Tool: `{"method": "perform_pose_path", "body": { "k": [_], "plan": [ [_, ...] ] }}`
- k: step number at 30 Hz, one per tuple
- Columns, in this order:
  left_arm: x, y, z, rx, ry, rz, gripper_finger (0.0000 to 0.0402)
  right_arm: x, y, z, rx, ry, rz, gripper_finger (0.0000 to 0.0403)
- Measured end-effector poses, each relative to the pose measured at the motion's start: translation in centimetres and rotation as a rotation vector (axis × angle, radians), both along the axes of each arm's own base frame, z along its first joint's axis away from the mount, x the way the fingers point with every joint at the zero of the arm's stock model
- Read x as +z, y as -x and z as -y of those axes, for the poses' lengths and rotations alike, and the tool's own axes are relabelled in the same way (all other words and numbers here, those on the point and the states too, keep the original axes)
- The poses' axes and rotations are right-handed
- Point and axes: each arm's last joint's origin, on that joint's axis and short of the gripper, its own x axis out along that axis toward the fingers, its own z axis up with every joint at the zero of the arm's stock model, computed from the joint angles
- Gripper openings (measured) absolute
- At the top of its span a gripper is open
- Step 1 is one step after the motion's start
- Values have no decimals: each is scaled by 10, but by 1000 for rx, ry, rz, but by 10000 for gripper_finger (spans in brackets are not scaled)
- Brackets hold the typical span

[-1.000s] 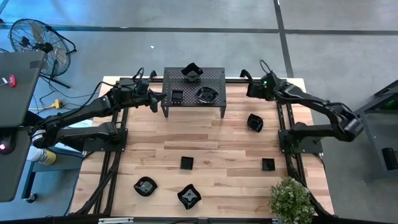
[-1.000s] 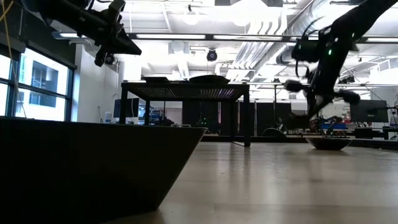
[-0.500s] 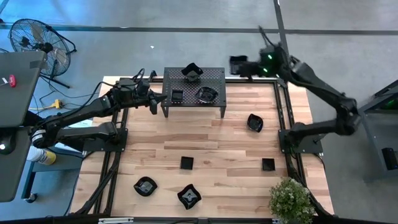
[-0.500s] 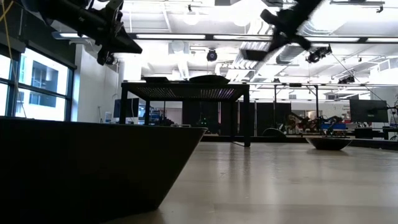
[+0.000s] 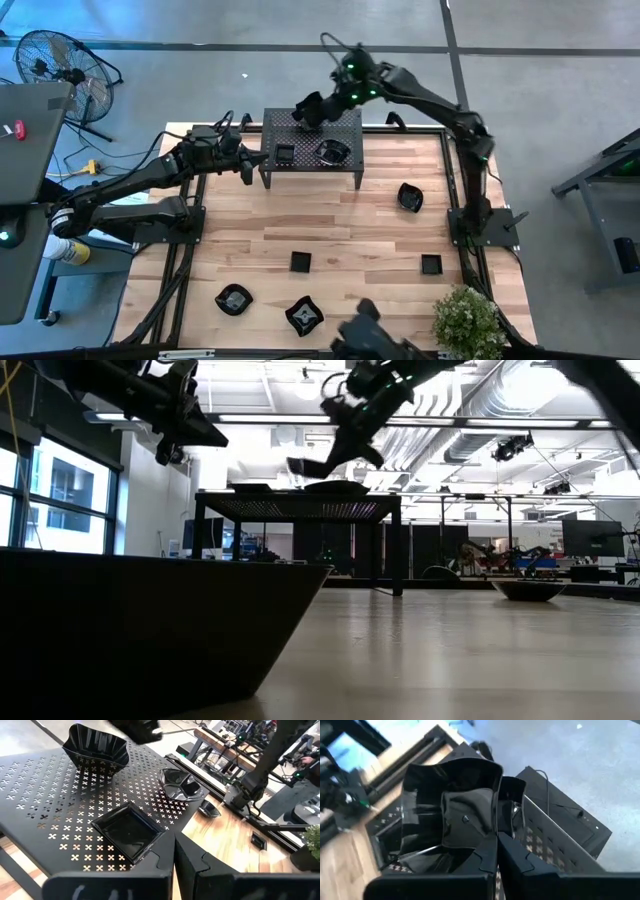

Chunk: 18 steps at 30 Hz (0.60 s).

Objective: Pick & Place Mini shaped plates
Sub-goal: Stack the black distorted shaped plate on top of the black distorted shaped plate on the shelf

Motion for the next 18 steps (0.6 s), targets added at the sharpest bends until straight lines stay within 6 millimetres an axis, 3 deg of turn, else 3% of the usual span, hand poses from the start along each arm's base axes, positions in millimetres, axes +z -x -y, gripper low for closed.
{"method": "perform_pose_path", "body": {
  "k": [8,18],
  "plan": [
    [-2,0,0,-6,-7,-23,0,-22,-26,20,71,11,-77,3],
    [-2,0,0,-6,-7,-22,0,-33,-29,23,66,30,-89,25]
  ]
}}
